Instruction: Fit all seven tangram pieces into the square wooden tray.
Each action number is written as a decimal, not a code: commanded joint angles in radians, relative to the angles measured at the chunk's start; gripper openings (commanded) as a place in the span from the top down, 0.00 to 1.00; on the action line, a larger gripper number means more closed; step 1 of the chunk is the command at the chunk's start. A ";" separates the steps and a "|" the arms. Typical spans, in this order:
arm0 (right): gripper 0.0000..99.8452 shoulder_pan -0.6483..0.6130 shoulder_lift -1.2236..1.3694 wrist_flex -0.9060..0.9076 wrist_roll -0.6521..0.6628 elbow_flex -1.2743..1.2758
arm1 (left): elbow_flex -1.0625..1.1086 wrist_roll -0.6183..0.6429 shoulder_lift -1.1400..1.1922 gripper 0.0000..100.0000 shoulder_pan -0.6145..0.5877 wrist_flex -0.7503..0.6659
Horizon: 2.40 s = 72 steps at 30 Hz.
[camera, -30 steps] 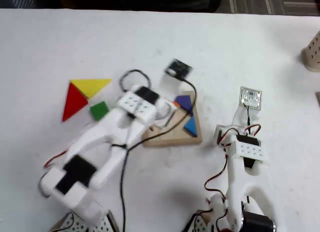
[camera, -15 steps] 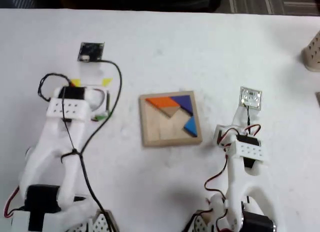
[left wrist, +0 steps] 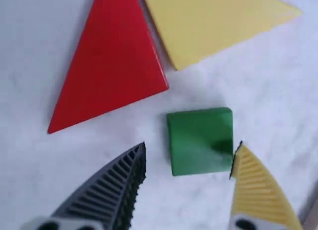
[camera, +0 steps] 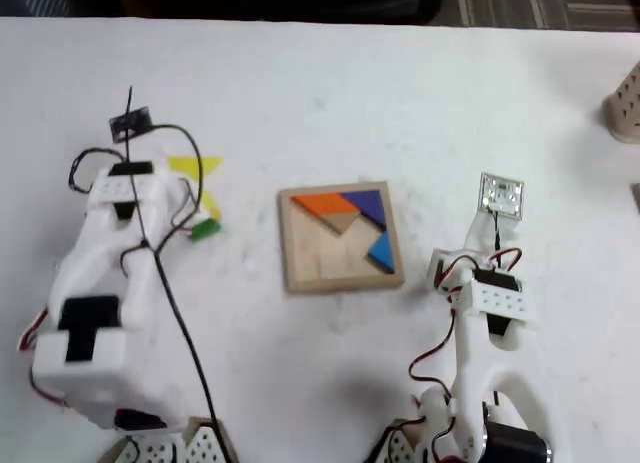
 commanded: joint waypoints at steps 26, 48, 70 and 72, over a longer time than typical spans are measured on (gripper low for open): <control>0.94 -0.007 -0.028 -0.016 0.011 -0.008 | -0.302 -0.037 0.199 0.98 0.090 0.152; 0.94 -0.007 -0.028 -0.018 0.011 -0.008 | -0.488 -0.144 0.199 0.79 0.116 0.397; 0.94 -0.007 -0.028 -0.016 0.011 -0.008 | -0.549 -0.152 0.372 0.77 0.054 0.347; 0.94 -0.007 -0.028 -0.016 0.011 -0.008 | -0.549 -0.152 0.369 0.85 0.054 0.347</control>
